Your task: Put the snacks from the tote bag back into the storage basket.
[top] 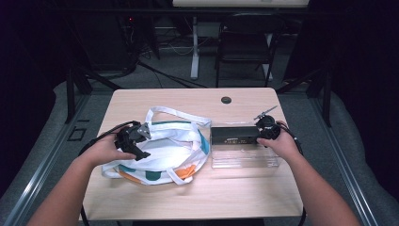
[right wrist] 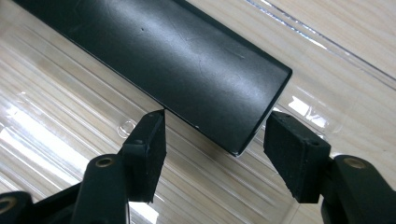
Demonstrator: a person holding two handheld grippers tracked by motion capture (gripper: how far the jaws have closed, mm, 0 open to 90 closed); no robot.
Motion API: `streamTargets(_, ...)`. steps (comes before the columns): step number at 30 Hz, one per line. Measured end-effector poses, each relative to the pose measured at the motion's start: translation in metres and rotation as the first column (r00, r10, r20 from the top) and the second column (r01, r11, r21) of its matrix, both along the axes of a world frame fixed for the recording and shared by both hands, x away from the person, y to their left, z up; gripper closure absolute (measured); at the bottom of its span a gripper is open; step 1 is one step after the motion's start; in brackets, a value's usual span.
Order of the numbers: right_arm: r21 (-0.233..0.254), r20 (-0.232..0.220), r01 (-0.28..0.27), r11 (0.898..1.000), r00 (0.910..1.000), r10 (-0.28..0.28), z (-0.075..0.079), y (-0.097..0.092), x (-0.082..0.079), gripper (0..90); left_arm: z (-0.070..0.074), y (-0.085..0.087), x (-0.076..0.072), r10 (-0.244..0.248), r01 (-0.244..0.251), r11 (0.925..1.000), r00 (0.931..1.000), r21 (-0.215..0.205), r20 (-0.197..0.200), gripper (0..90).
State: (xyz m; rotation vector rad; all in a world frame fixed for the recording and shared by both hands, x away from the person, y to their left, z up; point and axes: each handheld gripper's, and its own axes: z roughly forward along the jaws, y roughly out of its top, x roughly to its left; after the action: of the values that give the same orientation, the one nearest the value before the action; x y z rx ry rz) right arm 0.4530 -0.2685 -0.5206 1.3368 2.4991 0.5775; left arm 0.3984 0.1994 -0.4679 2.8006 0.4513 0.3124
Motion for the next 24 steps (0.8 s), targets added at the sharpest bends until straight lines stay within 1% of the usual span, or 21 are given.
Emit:
streamTargets(1,-0.006,-0.009,-0.001,1.0,1.0,0.001,0.0,0.0,0.001,39.0,0.0,0.0,0.0,0.002,-0.002,1.0,1.0,0.002,0.0,36.5)
streamTargets(2,0.015,-0.003,0.018,1.0,0.9998,-0.018,-0.002,0.001,0.001,39.0,0.0,0.001,0.0,0.002,-0.002,1.0,1.0,0.003,-0.001,36.4)
streamTargets(3,0.004,-0.009,0.024,1.0,0.9997,-0.024,-0.002,0.001,0.001,39.1,0.0,0.001,0.0,0.001,-0.001,1.0,1.0,0.003,-0.001,36.5)
streamTargets(5,0.002,-0.024,0.031,1.0,0.9992,-0.031,-0.002,0.001,0.002,39.1,0.0,0.001,0.0,0.003,-0.003,1.0,1.0,0.0,-0.001,36.5)
streamTargets(6,0.01,-0.021,0.047,0.999,0.9987,-0.047,-0.002,0.002,0.003,39.2,0.0,0.001,-0.001,0.004,-0.004,1.0,1.0,0.0,-0.001,36.4)
streamTargets(9,0.017,-0.027,0.052,0.999,0.9983,-0.052,-0.002,0.002,0.003,39.2,0.001,0.002,-0.001,0.005,-0.005,1.0,1.0,-0.001,0.0,36.4)
streamTargets(10,0.027,-0.017,0.064,0.998,0.9978,-0.064,-0.003,0.003,0.002,39.2,0.001,0.002,-0.001,0.006,-0.006,1.0,1.0,-0.002,0.0,36.4)
streamTargets(11,0.015,-0.028,0.051,0.999,0.9983,-0.051,-0.002,0.002,0.003,39.2,0.001,0.002,-0.001,0.006,-0.006,1.0,1.0,-0.002,0.0,36.5)
streamTargets(12,0.018,-0.02,0.06,0.998,0.998,-0.06,-0.003,0.002,0.002,39.2,0.001,0.002,-0.001,0.006,-0.006,1.0,1.0,-0.002,0.003,36.4)
streamTargets(13,0.009,-0.029,0.049,0.999,0.9984,-0.049,-0.001,0.001,0.003,39.2,0.001,0.003,-0.001,0.004,-0.004,1.0,1.0,-0.001,0.002,36.4)
streamTargets(14,0.007,-0.028,0.047,0.999,0.9985,-0.047,-0.001,0.001,0.002,38.8,0.002,0.003,-0.001,0.004,-0.004,1.0,1.0,0.0,0.003,36.4)
streamTargets(16,0.011,-0.016,0.05,0.999,0.9986,-0.05,0.0,0.001,0.001,36.9,0.002,0.003,-0.001,0.001,-0.001,1.0,1.0,0.001,0.004,36.4)
streamTargets(17,0.014,-0.016,0.038,0.999,0.9992,-0.038,0.002,0.0,0.001,35.8,0.002,0.003,-0.002,0.002,-0.002,1.0,1.0,0.0,0.003,36.5)
streamTargets(18,0.015,-0.006,0.03,0.999,0.9995,-0.03,0.003,0.0,0.0,35.5,0.002,0.004,-0.002,0.005,-0.005,1.0,1.0,-0.002,0.003,36.5)
streamTargets(20,0.009,0.006,0.022,1.0,0.9997,-0.022,0.005,-0.001,-0.003,35.5,0.001,0.004,-0.002,0.009,-0.009,0.9999,0.9999,-0.008,0.005,36.5)
streamTargets(22,0.003,0.009,0.012,1.0,0.9999,-0.012,0.008,-0.001,-0.006,35.5,0.001,0.005,-0.003,0.012,-0.012,0.9998,0.9999,-0.015,0.005,36.5)
streamTargets(23,0.009,0.02,0.016,1.0,0.9997,-0.016,0.009,-0.001,-0.008,35.5,0.001,0.005,-0.003,0.012,-0.012,0.9998,0.9999,-0.014,0.005,36.5)
streamTargets(24,0.005,0.018,0.008,1.0,0.9998,-0.008,0.011,-0.001,-0.008,35.8,0.001,0.005,-0.003,0.012,-0.012,0.9998,0.9999,-0.015,0.005,36.5)
